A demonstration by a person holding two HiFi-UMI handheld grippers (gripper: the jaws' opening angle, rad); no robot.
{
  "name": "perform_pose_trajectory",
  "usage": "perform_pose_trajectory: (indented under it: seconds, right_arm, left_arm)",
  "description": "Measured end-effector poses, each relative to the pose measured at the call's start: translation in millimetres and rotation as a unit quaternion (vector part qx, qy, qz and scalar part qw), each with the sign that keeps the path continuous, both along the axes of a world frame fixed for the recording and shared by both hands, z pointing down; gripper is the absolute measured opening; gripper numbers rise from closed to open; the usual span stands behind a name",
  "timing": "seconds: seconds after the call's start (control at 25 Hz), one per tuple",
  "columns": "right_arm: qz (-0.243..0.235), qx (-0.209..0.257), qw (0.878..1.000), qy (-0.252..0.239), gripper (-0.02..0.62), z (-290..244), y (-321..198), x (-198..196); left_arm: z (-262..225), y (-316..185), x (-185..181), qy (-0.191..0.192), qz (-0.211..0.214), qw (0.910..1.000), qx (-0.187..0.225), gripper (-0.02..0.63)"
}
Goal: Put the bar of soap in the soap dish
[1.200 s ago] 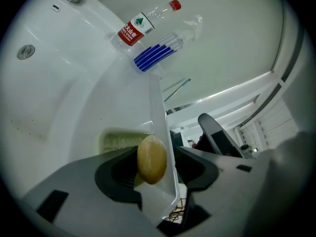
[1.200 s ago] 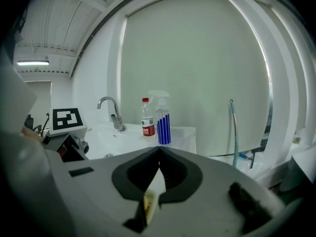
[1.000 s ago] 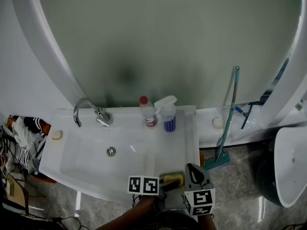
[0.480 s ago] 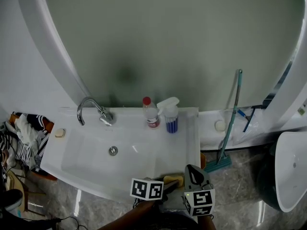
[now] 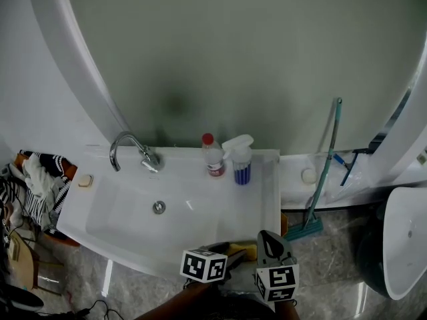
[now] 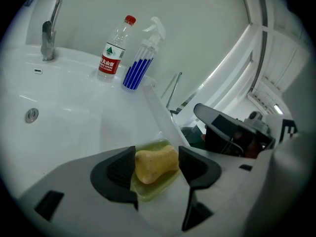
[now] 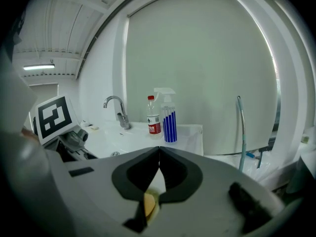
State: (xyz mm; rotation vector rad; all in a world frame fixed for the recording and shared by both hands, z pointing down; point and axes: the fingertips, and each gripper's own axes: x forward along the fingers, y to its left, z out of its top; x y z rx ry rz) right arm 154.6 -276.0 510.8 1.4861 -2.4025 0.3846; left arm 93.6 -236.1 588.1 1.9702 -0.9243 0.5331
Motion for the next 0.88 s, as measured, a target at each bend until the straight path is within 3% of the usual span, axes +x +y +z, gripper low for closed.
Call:
perform_pose_trajectory:
  seconds: [0.2, 0.44, 0.64, 0.88]
  right_arm:
    - [-0.004, -0.008, 1.0, -0.007, 0.012, 2.4, 1.8, -4.7]
    - [-0.003, -0.011, 1.0, -0.014, 0.012, 1.4, 7.5, -10.8]
    - [0.003, -0.007, 1.0, -0.016, 0.012, -5.7, 12.9, -19.8]
    - [0.004, -0.002, 1.0, -0.024, 0.012, -21.4, 25.0, -38.3]
  left_arm:
    - [-8.4, -1.5, -0.7, 0.001, -0.002, 0.9998, 0.021, 0.264]
    - [-30.7, -5.2, -3.9, -0.004, 0.003, 0.9967, 0.081, 0.246]
    - [-49.5, -2.1, -12.0, -0.009, 0.012, 0.9917, 0.128, 0.18]
    - [-62.3, 4.7, -29.5, -0.01, 0.003, 0.989, 0.148, 0.123]
